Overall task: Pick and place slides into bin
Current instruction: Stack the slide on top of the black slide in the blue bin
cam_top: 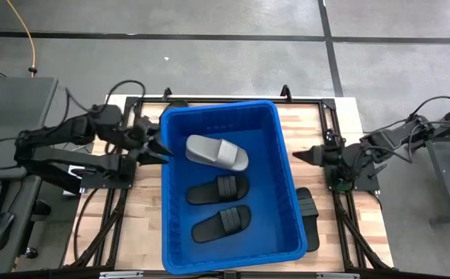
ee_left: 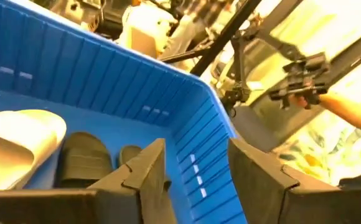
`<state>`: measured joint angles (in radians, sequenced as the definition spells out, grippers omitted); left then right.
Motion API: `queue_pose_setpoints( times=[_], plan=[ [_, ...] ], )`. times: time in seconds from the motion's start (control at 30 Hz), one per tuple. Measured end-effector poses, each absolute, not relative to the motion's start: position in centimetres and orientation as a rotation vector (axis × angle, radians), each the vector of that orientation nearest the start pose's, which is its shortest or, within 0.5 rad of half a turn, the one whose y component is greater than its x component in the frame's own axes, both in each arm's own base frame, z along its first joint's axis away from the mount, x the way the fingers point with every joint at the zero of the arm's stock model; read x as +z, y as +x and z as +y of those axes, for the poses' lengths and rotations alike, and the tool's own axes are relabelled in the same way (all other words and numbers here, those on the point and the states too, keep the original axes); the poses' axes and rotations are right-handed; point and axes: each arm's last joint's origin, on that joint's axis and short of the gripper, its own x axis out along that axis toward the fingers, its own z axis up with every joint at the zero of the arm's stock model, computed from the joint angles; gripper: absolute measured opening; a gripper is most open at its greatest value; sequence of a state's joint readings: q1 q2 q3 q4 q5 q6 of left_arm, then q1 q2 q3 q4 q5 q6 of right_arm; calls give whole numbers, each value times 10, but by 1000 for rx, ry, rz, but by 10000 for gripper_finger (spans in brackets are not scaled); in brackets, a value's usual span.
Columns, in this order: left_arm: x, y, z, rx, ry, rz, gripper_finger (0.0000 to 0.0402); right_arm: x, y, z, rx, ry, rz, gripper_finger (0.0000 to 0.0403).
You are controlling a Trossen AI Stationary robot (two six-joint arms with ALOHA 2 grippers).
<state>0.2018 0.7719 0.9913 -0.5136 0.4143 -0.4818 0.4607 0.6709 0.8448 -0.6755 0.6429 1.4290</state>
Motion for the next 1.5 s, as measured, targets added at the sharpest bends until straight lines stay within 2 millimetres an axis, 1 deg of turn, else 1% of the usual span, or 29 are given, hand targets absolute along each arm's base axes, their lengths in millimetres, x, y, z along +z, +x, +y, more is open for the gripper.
queue_pose_setpoints(
  times=[0.1,0.23,0.3,0.4,0.57,0.67,0.73,0.87,0.97,1.1,1.17,1.23,1.3,1.37,1.5],
  plan=[
    [371,130,19,-104,-582,284,161,303,105,37,-388,1255,279,200],
    [375,119,17,-101,-583,242,161,289,87,31,-342,1331,275,202],
    [376,117,16,-106,-584,234,161,284,79,28,-337,1328,287,201],
    [376,115,15,-108,-589,230,161,281,67,22,-328,1328,304,200],
    [376,116,16,-104,-593,240,161,270,50,14,-370,1314,414,202],
    [374,119,17,-66,-610,244,161,266,48,12,-401,1291,439,200],
    [373,121,19,-27,-618,244,161,265,47,12,-400,1239,459,200],
    [371,125,24,112,-657,223,161,264,47,13,-367,1160,508,202],
    [370,129,27,197,-692,208,161,263,46,13,-348,1140,536,200],
    [369,135,30,275,-750,187,161,260,44,12,-375,1134,578,191],
    [369,138,31,281,-765,173,161,260,44,13,-333,1093,603,186],
    [371,139,31,264,-743,165,161,260,43,14,-298,1057,639,180],
    [373,140,31,247,-738,151,161,257,41,15,-258,1016,713,175],
    [374,140,31,241,-746,139,161,258,41,17,-186,1003,761,172],
    [374,140,31,251,-765,129,161,257,42,20,-137,985,827,174]
  ],
)
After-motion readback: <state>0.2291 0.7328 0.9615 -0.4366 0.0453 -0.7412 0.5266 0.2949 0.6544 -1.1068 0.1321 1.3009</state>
